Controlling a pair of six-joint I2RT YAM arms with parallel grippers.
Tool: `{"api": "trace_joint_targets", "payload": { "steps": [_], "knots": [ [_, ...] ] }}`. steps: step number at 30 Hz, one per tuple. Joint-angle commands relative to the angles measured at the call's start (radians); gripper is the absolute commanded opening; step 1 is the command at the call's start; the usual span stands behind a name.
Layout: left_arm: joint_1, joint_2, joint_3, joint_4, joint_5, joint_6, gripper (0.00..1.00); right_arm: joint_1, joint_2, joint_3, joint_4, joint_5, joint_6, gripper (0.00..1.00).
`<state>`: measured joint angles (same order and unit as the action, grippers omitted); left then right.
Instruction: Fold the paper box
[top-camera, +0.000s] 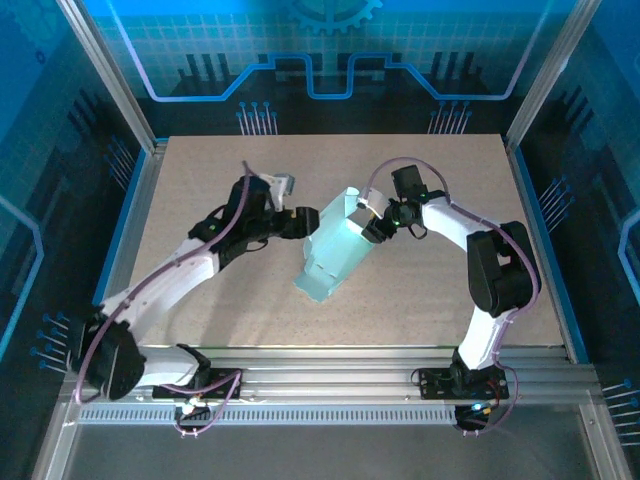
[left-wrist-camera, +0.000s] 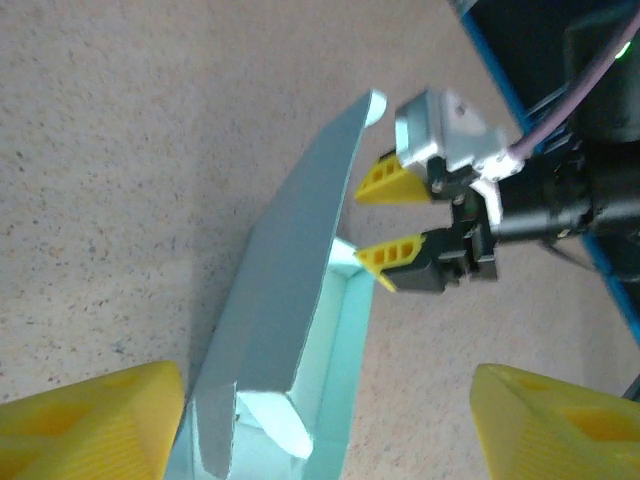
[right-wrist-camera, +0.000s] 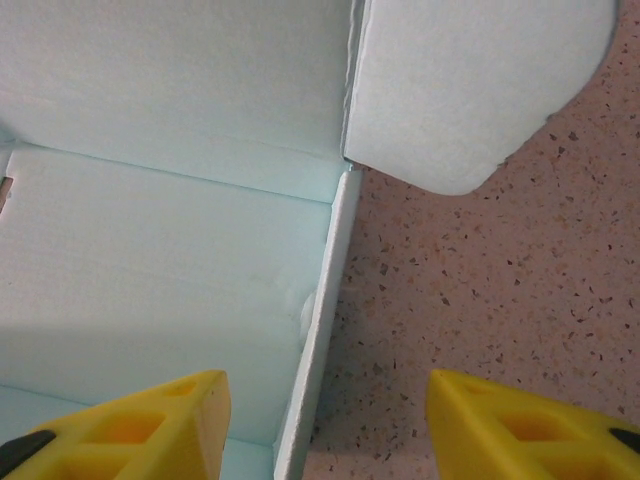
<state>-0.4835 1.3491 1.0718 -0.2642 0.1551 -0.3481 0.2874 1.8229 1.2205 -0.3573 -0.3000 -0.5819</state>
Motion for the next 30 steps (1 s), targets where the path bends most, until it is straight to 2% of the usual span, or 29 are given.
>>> {"api": "trace_joint_targets", "payload": {
  "steps": [1,7,11,12,14,25,30],
  "knots": [
    [-0.011,0.098,0.118,-0.205,0.024,0.131,0.72,-0.001,0.019,0.031,-0.039,-0.024,-0.02,0.55],
    [-0.01,0.252,0.309,-0.374,-0.05,0.18,0.63,-0.004,0.018,0.028,-0.042,-0.03,-0.033,0.56],
    [-0.01,0.32,0.374,-0.42,-0.047,0.206,0.53,-0.007,0.019,0.027,-0.044,-0.025,-0.039,0.56],
    [-0.008,0.331,0.386,-0.429,-0.045,0.209,0.5,-0.008,0.021,0.027,-0.045,-0.024,-0.039,0.56],
    [-0.009,0.348,0.411,-0.451,-0.046,0.216,0.36,-0.007,0.021,0.027,-0.046,-0.024,-0.041,0.56],
    [0.016,0.362,0.406,-0.434,0.006,0.207,0.24,0.018,0.085,0.103,-0.109,-0.012,-0.049,0.51],
    [0.02,0.357,0.399,-0.434,0.019,0.201,0.2,0.03,0.139,0.166,-0.165,-0.005,-0.056,0.41]
  ]
}}
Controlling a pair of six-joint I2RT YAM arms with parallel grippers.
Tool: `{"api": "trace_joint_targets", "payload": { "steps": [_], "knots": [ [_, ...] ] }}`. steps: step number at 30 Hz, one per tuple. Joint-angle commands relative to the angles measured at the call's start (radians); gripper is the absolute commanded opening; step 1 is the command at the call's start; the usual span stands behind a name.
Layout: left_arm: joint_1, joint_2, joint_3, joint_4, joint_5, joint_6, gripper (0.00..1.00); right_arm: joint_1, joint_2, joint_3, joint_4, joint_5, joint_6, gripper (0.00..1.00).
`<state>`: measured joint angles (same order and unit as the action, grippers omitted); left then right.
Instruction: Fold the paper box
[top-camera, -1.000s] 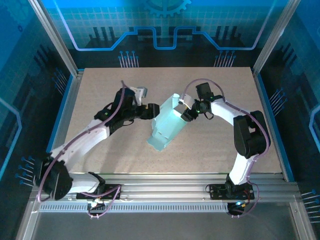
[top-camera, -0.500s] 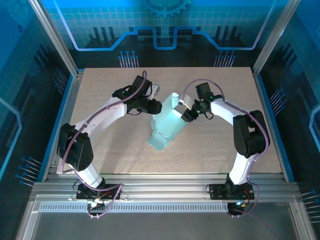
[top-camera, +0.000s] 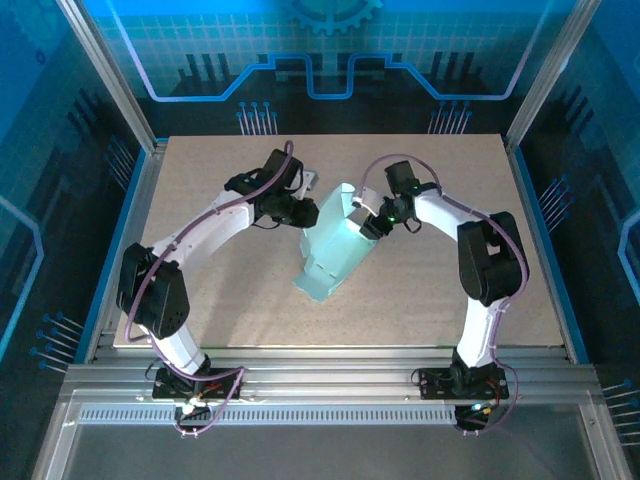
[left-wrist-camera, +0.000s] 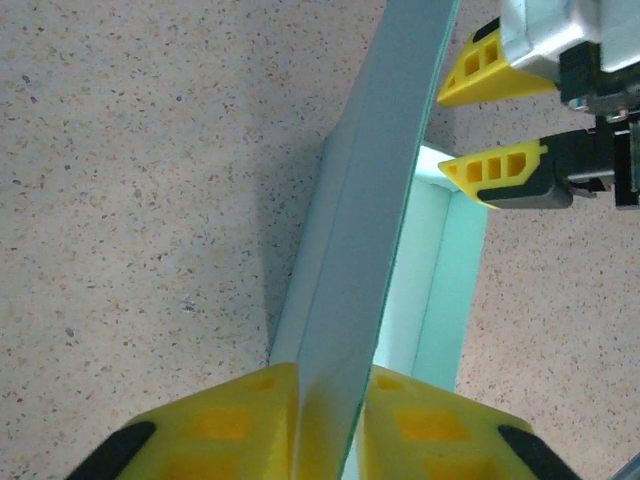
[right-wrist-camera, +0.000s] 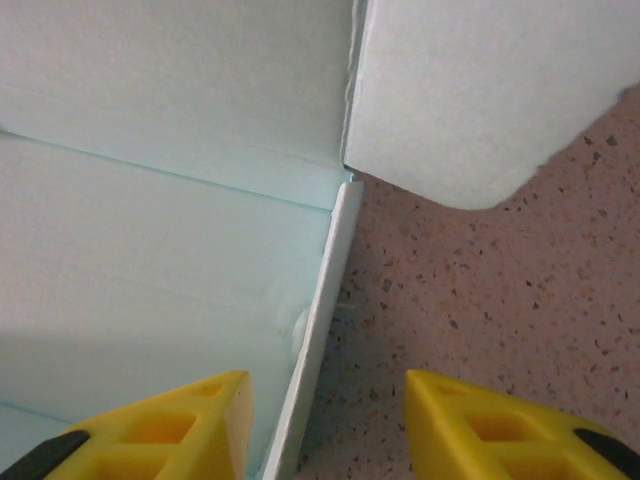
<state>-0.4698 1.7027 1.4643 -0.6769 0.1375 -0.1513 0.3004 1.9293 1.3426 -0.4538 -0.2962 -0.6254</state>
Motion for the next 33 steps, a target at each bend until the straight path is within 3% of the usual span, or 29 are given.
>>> {"api": "trace_joint_targets", "payload": {
  "steps": [1,9,18,29,33],
  "knots": [
    [0.01,0.004,0.006,-0.02,0.04,0.002,0.19,0.018,0.039,0.05,-0.072,-0.006,-0.013,0.41],
    [0.045,0.011,-0.017,0.009,0.104,-0.026,0.14,0.028,0.089,0.107,-0.12,-0.004,-0.025,0.38],
    [0.088,0.009,-0.07,0.054,0.168,-0.046,0.09,0.026,0.112,0.13,-0.131,-0.008,-0.031,0.24],
    [0.108,0.014,-0.111,0.089,0.216,-0.043,0.04,0.029,0.135,0.154,-0.139,-0.014,-0.033,0.27],
    [0.109,0.016,-0.111,0.091,0.211,-0.041,0.03,0.031,0.146,0.166,-0.149,-0.014,-0.034,0.24]
  ]
}}
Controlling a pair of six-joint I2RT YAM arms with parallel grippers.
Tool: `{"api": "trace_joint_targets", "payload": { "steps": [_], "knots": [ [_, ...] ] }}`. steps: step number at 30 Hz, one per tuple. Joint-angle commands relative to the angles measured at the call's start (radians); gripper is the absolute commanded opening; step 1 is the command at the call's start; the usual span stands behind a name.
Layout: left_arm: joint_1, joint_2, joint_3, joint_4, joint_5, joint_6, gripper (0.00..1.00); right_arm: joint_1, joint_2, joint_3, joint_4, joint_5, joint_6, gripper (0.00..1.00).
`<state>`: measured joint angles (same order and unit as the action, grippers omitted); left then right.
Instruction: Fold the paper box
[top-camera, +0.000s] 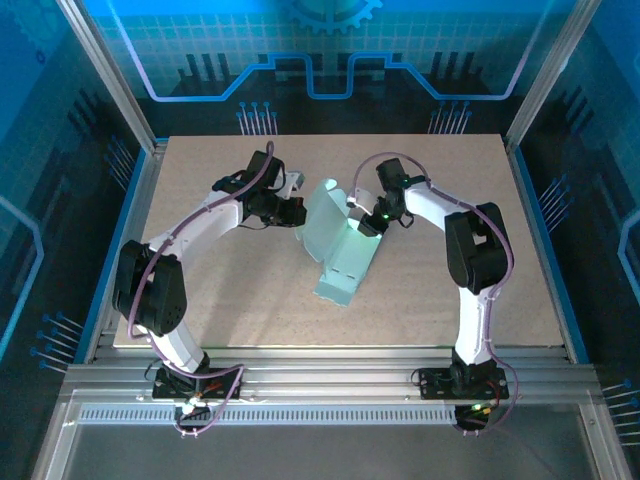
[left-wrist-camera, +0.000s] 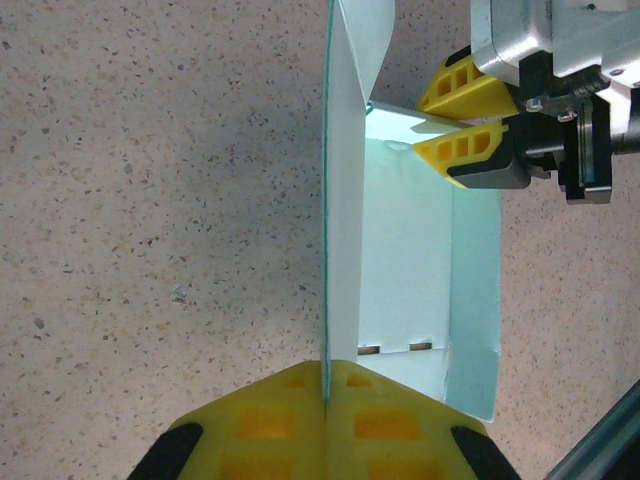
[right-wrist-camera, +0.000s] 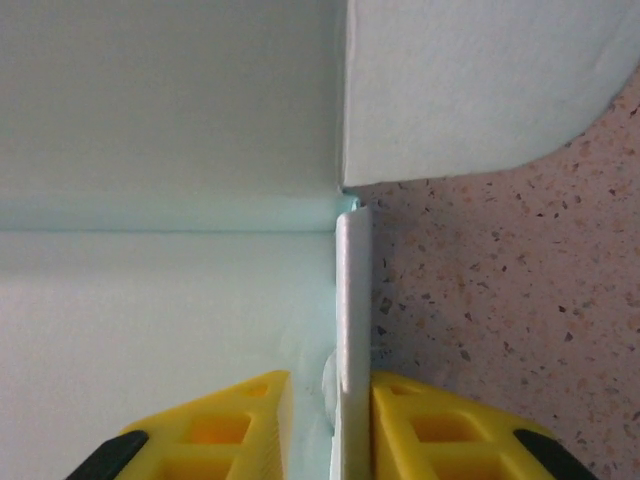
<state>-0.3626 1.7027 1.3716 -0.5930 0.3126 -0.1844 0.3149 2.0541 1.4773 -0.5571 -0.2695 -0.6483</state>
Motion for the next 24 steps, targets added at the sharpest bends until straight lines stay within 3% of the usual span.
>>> {"api": "trace_joint_targets", "payload": {
  "steps": [1,9,12,14,20,24],
  "knots": [
    [0.002,0.018,-0.018,0.007,0.037,-0.008,0.03,0.017,0.021,0.031,-0.046,-0.041,-0.011,0.23],
    [0.008,0.013,-0.024,0.015,0.032,-0.01,0.04,0.025,0.02,0.023,-0.058,-0.001,-0.021,0.06],
    [0.01,0.011,-0.026,0.028,0.023,-0.019,0.06,0.033,0.013,0.014,-0.068,0.029,-0.028,0.05],
    [0.01,0.016,-0.022,0.038,0.017,-0.026,0.15,0.035,0.005,0.004,-0.057,0.043,-0.024,0.03],
    [0.0,0.006,0.004,0.067,-0.034,-0.05,0.29,0.045,-0.032,-0.025,0.001,0.134,0.031,0.0],
    [-0.018,-0.066,-0.02,0.106,-0.12,-0.074,0.57,0.049,-0.041,-0.028,0.023,0.23,0.115,0.0]
  ]
}}
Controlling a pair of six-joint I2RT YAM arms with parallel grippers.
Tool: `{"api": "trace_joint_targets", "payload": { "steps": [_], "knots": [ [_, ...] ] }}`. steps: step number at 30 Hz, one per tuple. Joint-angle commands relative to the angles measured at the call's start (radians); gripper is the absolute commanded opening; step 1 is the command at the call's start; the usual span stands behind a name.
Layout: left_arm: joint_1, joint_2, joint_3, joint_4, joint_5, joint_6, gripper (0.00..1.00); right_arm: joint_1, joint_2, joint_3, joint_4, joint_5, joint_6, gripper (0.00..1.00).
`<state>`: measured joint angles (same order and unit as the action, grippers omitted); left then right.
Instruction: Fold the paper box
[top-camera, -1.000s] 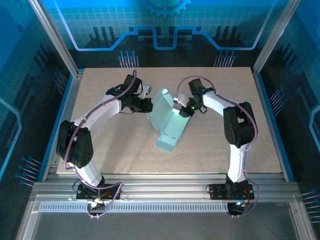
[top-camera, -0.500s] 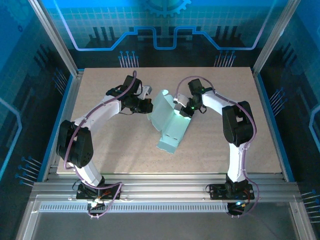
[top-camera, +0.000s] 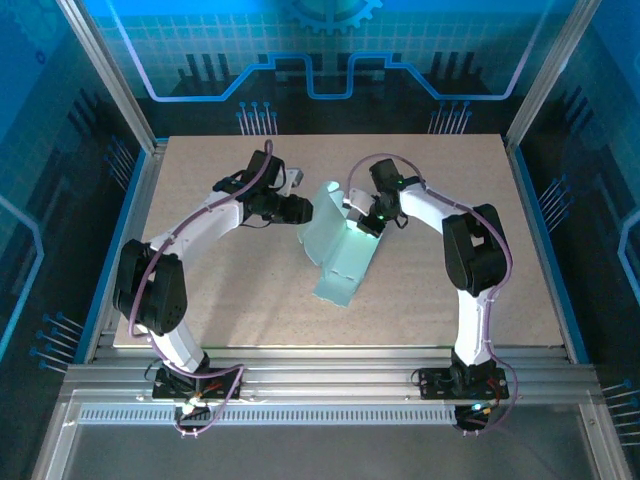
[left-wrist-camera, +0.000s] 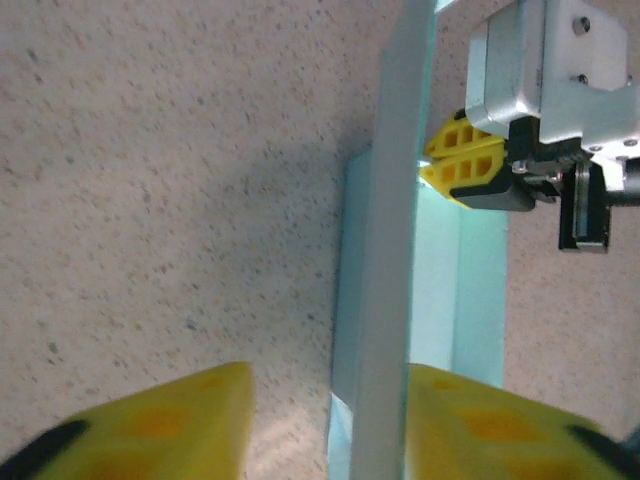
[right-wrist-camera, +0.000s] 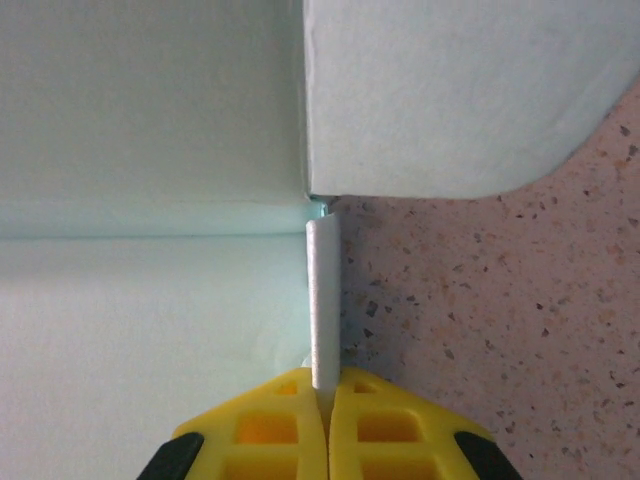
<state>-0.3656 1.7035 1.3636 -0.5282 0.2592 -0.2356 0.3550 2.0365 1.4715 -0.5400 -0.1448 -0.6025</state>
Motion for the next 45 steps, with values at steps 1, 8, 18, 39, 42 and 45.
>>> {"api": "trace_joint_targets", "payload": {
  "steps": [1,8,18,39,42,45],
  "knots": [
    [-0.018,-0.091,-0.024,0.052,-0.083,-0.027,0.62,0.008,-0.025,-0.025,0.01,0.132,0.092,0.0],
    [-0.096,-0.333,-0.208,0.215,-0.241,-0.007,0.78,-0.003,-0.032,0.03,-0.064,0.252,0.357,0.0],
    [-0.307,-0.347,-0.399,0.454,0.026,0.355,0.77,0.054,-0.064,0.014,-0.119,0.24,0.557,0.0],
    [-0.364,0.064,-0.297,0.453,-0.028,0.586,0.54,0.08,-0.107,-0.08,-0.024,0.21,0.588,0.0],
    [-0.365,0.088,-0.307,0.506,-0.118,0.541,0.45,0.081,-0.108,-0.085,-0.021,0.196,0.586,0.0],
    [-0.357,0.113,-0.319,0.554,-0.15,0.499,0.31,0.081,-0.108,-0.089,-0.023,0.185,0.579,0.0]
  ]
}}
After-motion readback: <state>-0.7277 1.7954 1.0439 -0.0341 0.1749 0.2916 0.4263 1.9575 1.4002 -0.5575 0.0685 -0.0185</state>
